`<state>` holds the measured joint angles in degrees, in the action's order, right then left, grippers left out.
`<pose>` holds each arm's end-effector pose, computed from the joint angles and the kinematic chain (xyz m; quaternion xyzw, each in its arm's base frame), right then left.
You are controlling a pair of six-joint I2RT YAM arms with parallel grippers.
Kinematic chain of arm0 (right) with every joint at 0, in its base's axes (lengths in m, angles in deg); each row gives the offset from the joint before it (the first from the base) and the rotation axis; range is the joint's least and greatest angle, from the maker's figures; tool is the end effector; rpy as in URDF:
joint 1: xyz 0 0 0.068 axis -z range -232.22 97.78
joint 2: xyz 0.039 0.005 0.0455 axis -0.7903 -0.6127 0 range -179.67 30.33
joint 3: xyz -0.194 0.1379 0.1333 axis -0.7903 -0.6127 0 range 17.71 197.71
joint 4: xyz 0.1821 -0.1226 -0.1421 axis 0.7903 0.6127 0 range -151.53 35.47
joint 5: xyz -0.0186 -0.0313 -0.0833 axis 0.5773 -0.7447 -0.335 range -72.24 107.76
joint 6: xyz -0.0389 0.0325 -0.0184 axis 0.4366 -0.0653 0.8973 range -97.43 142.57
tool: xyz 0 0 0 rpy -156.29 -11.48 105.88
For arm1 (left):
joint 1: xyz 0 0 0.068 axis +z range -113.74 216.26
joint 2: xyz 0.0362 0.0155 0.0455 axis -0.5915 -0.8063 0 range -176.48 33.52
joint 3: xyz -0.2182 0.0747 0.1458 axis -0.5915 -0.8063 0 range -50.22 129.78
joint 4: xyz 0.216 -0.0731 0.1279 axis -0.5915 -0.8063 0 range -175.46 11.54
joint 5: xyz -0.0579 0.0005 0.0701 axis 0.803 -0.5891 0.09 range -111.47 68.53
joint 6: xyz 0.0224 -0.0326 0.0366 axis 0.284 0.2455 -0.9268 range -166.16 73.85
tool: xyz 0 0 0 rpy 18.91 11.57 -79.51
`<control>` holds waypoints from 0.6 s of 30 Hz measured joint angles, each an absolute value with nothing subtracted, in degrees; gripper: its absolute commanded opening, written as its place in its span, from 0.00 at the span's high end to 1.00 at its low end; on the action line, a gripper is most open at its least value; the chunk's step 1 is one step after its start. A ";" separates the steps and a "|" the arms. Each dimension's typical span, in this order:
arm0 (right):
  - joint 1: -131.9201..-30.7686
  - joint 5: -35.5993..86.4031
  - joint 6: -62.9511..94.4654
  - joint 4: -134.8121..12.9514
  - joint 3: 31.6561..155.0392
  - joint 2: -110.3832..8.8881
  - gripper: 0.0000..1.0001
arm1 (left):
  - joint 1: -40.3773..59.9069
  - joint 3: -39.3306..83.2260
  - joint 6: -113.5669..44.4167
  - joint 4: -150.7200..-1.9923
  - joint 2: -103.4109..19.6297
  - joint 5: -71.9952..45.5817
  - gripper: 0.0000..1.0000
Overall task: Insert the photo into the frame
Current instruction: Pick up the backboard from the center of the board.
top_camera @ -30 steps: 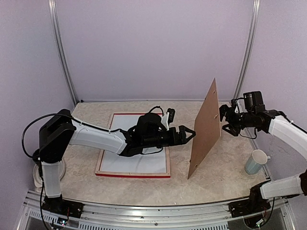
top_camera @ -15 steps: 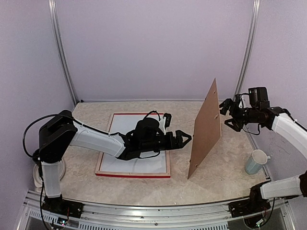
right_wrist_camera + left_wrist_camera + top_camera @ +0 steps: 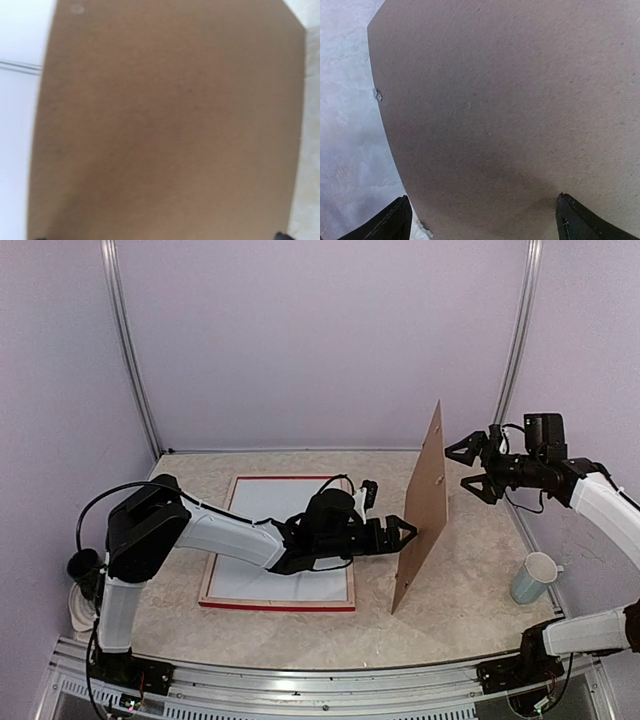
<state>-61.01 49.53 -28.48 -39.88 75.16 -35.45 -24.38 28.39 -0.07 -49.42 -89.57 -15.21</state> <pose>0.2473 0.0572 0.3260 0.1726 0.8262 0.4454 0.2987 0.2351 -0.4259 0.1768 0.1335 0.7839 -0.5113 0.3260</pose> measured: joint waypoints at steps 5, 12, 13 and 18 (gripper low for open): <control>-60.93 51.65 -29.85 -40.84 75.16 -34.53 0.02 | -24.68 28.98 0.13 -50.67 -91.74 -14.51 0.01; -60.91 53.01 -29.96 -40.58 75.25 -34.09 0.03 | -24.99 29.68 0.21 -50.97 -92.15 -14.14 0.02; -60.88 53.05 -29.79 -40.14 75.45 -34.09 0.03 | -24.99 29.85 0.30 -50.97 -92.15 -14.11 0.01; -60.84 53.53 -28.58 -37.38 77.59 -33.92 0.04 | -25.06 30.22 0.52 -50.91 -92.26 -13.85 0.01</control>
